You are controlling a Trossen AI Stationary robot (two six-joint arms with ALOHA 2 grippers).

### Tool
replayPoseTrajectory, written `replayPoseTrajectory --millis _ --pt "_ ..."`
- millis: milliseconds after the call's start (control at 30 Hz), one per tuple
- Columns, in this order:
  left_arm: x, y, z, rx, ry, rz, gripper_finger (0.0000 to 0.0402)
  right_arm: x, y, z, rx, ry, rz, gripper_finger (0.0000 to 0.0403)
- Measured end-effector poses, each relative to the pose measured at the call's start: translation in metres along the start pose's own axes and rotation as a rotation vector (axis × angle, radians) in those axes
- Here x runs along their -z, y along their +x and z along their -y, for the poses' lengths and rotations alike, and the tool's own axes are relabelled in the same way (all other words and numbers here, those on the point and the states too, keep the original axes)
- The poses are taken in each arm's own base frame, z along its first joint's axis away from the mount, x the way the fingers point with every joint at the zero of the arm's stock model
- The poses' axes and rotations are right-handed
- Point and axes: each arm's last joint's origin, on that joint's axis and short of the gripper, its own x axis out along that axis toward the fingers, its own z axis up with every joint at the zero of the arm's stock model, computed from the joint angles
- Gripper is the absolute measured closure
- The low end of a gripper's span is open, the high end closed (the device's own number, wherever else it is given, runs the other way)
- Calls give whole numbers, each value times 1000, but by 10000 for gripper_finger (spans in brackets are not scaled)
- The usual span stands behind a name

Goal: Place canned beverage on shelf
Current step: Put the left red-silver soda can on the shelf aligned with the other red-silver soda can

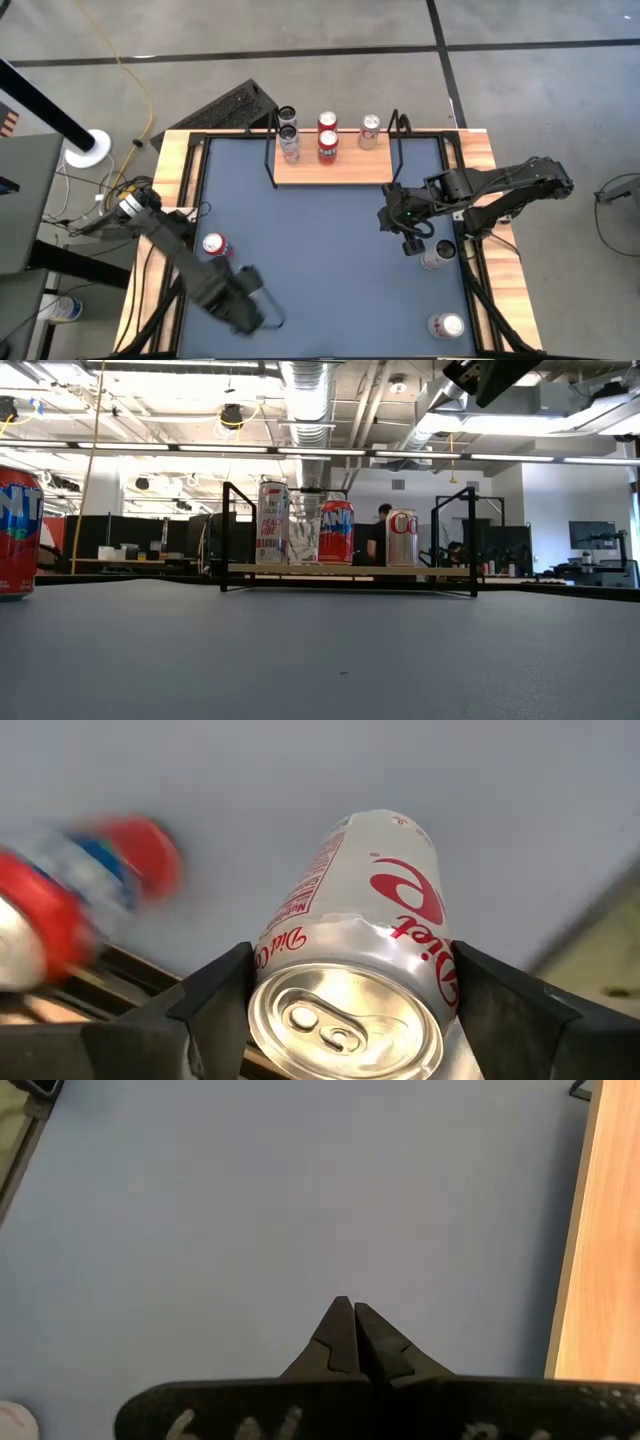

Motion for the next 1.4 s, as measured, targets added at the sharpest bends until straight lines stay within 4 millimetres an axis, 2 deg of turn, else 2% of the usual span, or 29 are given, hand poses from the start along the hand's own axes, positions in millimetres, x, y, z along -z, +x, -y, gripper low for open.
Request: replayPoseTrajectory --millis 267,567,667,800,900,1033,1200,1333,1400 --pt "-92 -6 -45 38 81 25 121 1 0 5 10 -16 -1 403" --pt "-167 -33 -96 127 15 195 121 4 -1 20 -2 -70 34 403" --pt "-189 -37 -104 154 45 281 121 15 -5 27 -24 -101 101 403" --pt "-214 -36 -117 141 52 323 121 38 -16 41 50 -43 179 403" --pt "-234 -30 -120 123 49 319 121 59 -25 44 98 8 220 403" --pt "-258 -17 -114 80 86 252 121 79 -33 43 119 37 279 403" --pt "-281 -7 -104 -15 134 156 121 85 -41 40 133 30 350 403" --pt "-290 2 -96 -105 160 91 121 83 -42 37 118 30 367 403" --pt "-294 11 -91 -95 188 79 121 83 -41 36 113 25 365 403"
